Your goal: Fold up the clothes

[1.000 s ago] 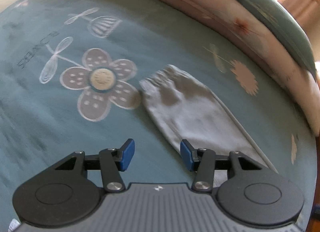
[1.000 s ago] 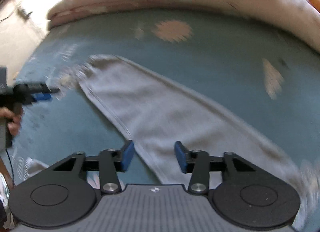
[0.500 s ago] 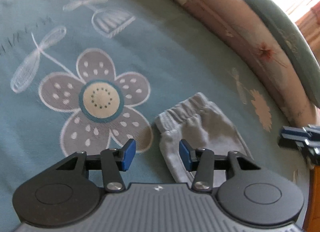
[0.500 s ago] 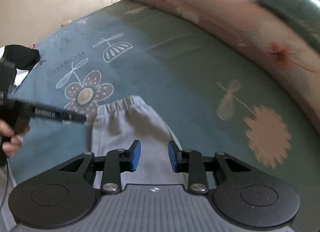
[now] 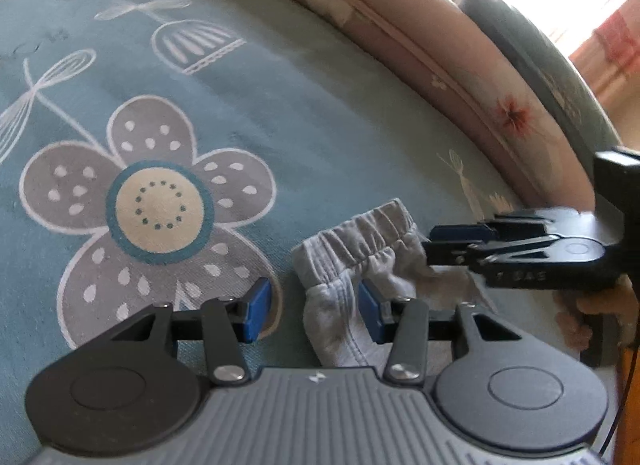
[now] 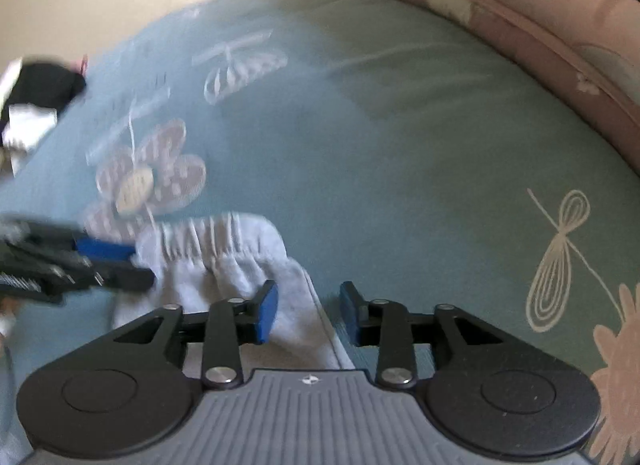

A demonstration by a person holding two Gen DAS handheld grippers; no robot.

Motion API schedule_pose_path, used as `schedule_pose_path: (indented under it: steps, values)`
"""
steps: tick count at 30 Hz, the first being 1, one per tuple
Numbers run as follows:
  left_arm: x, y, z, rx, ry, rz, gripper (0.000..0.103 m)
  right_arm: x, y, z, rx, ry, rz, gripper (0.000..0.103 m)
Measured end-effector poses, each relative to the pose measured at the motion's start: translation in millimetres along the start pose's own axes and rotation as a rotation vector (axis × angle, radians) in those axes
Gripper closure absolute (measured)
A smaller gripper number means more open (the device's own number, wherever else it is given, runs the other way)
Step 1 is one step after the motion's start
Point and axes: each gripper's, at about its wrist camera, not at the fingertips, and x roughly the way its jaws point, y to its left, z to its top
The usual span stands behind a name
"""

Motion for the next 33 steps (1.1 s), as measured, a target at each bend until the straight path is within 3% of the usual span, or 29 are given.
schedule_pose_path:
  steps: [2, 5, 7, 8, 9, 15, 21, 25, 27, 31, 33]
  values:
    - [1.5, -5.4, -1.1, 0.04, 0.0, 0.023, 0.063, 2.4, 4.0, -1.9, -0.03, -0.004, -0.019, 0.059]
    - [3.1, -14.3, -1.8, 0.092, 0.008, 0.054, 0.088, 4.4, 9.0, -3.2, -0.064, -0.004, -0.041, 0.059]
    - [1.9, -16.1, -2.1, 0.099, 0.009, 0.051, 0.089, 2.8, 10.4, -1.1, -0.073, 0.013, -0.026, 0.072]
    - [1.0, -16.5, -2.5, 0.103, 0.008, 0.053, 0.09, 1.3, 9.6, -0.1, -0.071, 0.025, 0.0, 0.088]
    - [0.1, -16.5, -2.7, 0.103, 0.008, 0.054, 0.09, 0.2, 10.0, 1.1, -0.073, 0.029, -0.004, 0.094]
    - [-4.4, -15.1, 7.7, 0.089, -0.017, 0.009, 0.091, -12.2, 3.0, 9.9, -0.029, -0.023, -0.052, 0.099]
    - [3.7, -24.9, 14.8, 0.162, -0.007, 0.028, 0.091, -6.7, -4.3, 13.7, -0.013, -0.044, -0.101, 0.099]
    - [13.9, -19.3, 13.0, 0.142, 0.033, 0.059, 0.086, 3.9, -4.2, 10.0, 0.009, -0.039, -0.12, 0.096]
    - [2.3, -23.3, 14.5, 0.158, 0.02, 0.056, 0.085, -4.5, -2.1, 9.1, 0.02, -0.059, -0.129, 0.085]
    - [-20.8, -32.7, 17.4, 0.2, -0.008, 0.05, 0.084, -48.8, -1.1, 4.7, 0.067, -0.126, -0.136, 0.076]
    - [-30.5, -48.9, 15.5, 0.297, -0.027, 0.065, 0.079, -86.2, -0.4, -6.5, 0.11, -0.169, -0.152, 0.065]
